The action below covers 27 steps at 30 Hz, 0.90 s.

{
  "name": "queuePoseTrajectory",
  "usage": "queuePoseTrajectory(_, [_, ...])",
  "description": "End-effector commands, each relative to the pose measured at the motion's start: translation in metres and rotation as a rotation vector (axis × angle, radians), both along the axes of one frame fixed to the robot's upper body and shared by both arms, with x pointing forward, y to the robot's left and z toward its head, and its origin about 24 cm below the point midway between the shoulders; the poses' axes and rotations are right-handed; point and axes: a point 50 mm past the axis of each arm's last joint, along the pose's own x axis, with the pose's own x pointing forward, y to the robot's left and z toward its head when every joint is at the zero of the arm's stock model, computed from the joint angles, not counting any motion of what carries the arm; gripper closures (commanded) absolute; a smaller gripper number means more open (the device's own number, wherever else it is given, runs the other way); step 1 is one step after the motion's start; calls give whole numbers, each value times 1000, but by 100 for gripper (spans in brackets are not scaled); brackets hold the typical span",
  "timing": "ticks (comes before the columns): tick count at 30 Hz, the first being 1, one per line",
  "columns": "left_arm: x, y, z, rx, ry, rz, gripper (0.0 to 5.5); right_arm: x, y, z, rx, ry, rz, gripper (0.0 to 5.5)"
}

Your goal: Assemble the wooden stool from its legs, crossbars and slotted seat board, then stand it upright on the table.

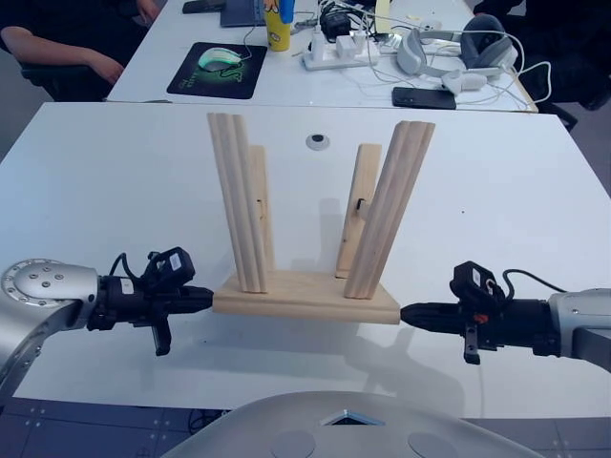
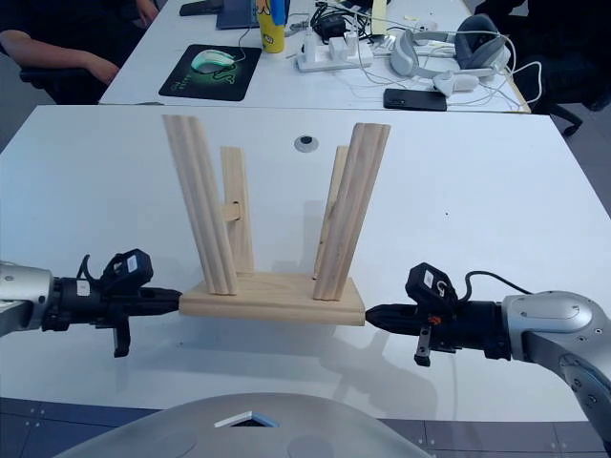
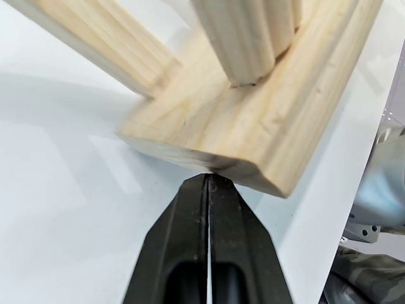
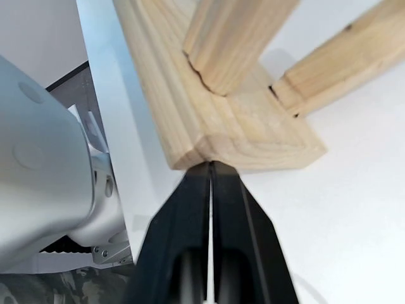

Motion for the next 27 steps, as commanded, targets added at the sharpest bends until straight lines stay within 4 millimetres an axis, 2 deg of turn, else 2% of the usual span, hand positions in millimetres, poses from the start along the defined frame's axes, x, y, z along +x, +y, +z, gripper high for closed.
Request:
queuePoseTrajectory(1, [-13,-33,26,-223,15,-227,550,-9,22,20,138,-18,145,549])
queuePoseTrajectory(6, [-12,-36,44,-259,-16,-258,550,-9,23,33,175,-34,156,549])
queuePoseTrajectory(9, [-6,-35,47,-271,-32,-229,550,-2,19,31,125,-70,112,549])
queuePoseTrajectory(13, [7,-13,26,-140,-33,-88,550,9,10,16,47,-121,3,549])
queuePoseTrajectory(17, [13,11,2,-82,3,-1,550,15,4,11,4,-157,-33,549])
queuePoseTrajectory(22, [9,18,-17,-59,27,0,550,19,0,3,-43,-167,-41,549])
queuePoseTrajectory(27, [18,35,-37,-40,4,99,550,24,-4,-28,-166,-230,-128,549])
